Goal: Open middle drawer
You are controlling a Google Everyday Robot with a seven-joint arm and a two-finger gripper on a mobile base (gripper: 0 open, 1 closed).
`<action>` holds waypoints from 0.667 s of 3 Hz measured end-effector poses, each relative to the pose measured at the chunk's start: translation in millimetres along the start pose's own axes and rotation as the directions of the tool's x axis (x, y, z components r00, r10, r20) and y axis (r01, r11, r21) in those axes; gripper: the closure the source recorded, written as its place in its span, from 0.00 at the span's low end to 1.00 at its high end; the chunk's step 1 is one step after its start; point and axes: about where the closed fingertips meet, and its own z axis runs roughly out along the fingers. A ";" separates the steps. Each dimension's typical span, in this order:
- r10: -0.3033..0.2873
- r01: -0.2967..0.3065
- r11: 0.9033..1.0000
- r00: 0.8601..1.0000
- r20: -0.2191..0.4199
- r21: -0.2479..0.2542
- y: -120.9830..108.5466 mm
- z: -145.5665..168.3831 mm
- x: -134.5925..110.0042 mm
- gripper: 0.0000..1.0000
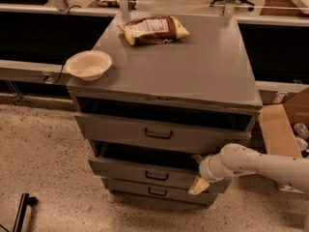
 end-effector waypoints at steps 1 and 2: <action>0.000 0.000 1.000 1.000 0.000 0.000 0.0 0.0 0.0 0.41; 0.000 0.000 1.000 1.000 0.000 0.000 0.0 0.0 0.0 0.38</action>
Offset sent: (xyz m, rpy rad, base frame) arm -0.1476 0.0032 -0.0774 -1.5574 -0.1545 0.1344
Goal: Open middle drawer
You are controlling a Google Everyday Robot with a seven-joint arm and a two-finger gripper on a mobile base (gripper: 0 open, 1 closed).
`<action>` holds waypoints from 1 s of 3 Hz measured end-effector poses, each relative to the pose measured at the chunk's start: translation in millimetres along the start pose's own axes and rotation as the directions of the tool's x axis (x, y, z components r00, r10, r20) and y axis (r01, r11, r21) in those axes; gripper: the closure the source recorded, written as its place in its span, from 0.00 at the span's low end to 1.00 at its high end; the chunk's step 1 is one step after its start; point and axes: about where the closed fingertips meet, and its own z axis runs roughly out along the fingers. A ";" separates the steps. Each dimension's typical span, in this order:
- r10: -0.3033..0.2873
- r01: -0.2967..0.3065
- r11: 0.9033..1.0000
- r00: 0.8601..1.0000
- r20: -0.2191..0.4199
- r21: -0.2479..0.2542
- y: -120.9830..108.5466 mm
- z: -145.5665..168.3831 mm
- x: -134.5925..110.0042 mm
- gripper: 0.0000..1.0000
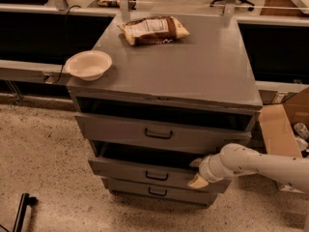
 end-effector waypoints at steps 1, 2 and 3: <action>0.000 0.000 1.000 1.000 0.000 0.000 0.0 0.0 0.0 0.17; 0.000 0.000 1.000 1.000 0.000 0.000 0.0 0.0 0.0 0.00; 0.000 0.000 1.000 1.000 0.000 0.000 0.0 0.0 0.0 0.00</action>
Offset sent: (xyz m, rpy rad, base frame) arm -0.1631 0.0436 -0.0292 -0.9738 -0.2703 0.2612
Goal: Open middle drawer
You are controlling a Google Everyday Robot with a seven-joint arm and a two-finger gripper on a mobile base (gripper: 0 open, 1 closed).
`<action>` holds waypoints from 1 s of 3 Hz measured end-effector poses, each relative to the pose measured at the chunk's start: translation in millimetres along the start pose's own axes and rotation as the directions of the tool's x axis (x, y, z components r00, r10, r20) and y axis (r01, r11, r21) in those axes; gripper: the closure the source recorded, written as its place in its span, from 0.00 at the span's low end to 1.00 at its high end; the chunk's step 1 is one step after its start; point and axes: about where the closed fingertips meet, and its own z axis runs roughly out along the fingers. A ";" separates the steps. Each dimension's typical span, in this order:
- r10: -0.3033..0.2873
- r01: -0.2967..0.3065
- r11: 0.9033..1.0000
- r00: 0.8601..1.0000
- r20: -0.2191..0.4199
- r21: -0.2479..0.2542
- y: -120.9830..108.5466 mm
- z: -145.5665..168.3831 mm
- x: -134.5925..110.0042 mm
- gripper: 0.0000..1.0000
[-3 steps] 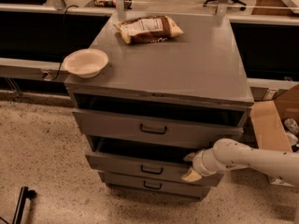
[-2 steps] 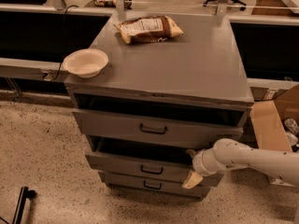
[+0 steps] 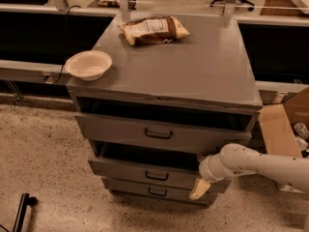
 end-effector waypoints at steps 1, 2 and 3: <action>0.000 0.000 1.000 1.000 0.000 0.000 0.0 0.0 0.0 0.00; 0.000 0.000 1.000 1.000 0.000 0.000 0.0 0.0 0.0 0.00; 0.000 0.000 1.000 1.000 0.000 0.000 0.0 0.0 0.0 0.00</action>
Offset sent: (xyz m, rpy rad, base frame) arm -0.0193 -0.0384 -0.0059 0.5895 -0.1304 -0.1734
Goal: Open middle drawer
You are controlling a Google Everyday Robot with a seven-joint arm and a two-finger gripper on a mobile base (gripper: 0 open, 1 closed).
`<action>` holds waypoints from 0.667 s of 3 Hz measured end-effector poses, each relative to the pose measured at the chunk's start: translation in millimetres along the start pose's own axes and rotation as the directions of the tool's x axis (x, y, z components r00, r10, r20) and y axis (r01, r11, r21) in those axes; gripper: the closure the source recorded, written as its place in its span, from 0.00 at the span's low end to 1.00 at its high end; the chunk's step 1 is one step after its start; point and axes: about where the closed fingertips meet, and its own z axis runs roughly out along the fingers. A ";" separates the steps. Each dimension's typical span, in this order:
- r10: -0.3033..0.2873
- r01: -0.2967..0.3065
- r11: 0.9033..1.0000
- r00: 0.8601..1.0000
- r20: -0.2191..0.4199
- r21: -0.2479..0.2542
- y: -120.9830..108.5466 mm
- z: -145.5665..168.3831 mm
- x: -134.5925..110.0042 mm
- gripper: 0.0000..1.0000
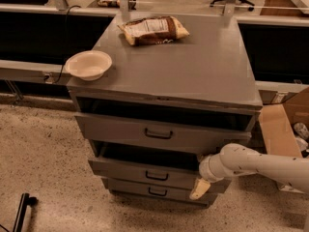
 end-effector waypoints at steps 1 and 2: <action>0.000 0.000 1.000 1.000 0.000 0.000 0.0 0.0 0.0 0.00; 0.000 0.000 1.000 1.000 0.000 0.000 0.0 0.0 0.0 0.00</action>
Offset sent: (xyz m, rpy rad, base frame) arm 0.0007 0.0020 -0.0076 -0.3281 -0.0872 0.0134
